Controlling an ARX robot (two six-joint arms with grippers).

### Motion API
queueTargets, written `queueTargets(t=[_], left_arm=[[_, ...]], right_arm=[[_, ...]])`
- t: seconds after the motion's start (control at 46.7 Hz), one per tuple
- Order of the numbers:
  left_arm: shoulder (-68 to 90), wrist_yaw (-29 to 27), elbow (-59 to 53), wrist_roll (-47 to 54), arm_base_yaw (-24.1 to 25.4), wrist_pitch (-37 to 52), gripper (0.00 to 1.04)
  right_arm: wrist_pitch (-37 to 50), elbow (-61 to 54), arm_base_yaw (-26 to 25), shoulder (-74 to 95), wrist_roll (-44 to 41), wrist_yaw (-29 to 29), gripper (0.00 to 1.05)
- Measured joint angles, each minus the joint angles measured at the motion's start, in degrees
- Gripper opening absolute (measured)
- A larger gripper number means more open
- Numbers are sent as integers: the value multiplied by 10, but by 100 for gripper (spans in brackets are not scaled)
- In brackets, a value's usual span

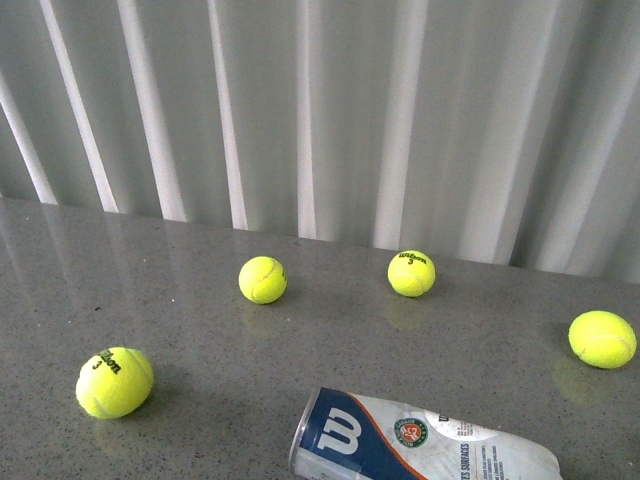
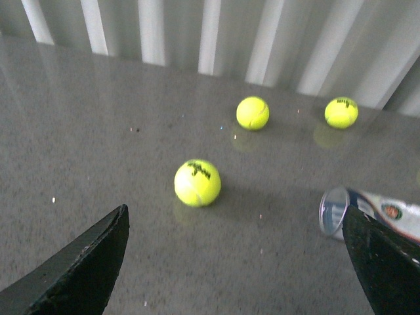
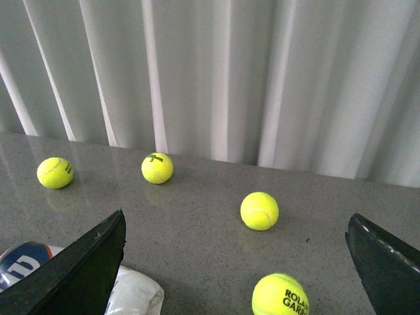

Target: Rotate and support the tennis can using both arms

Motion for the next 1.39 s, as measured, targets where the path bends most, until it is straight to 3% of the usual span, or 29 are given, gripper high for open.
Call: queueTargets(t=[0.214, 0.385, 0.599, 0.706, 0.792, 1.391], left_arm=[[253, 10, 151, 13, -54, 161, 98], [542, 73, 302, 13, -103, 123, 98], [743, 130, 416, -11, -152, 64, 98], [812, 199, 431, -29, -175, 60, 98], [844, 218, 431, -40, -185, 68, 98], [990, 227, 437, -140, -226, 211, 98]], right_arm=[[0, 0, 0, 0, 0, 1, 98], [0, 0, 0, 0, 0, 0, 98], [0, 0, 0, 0, 0, 0, 98], [0, 0, 0, 0, 0, 0, 98], [0, 0, 0, 0, 0, 0, 98], [0, 0, 0, 0, 0, 0, 98]])
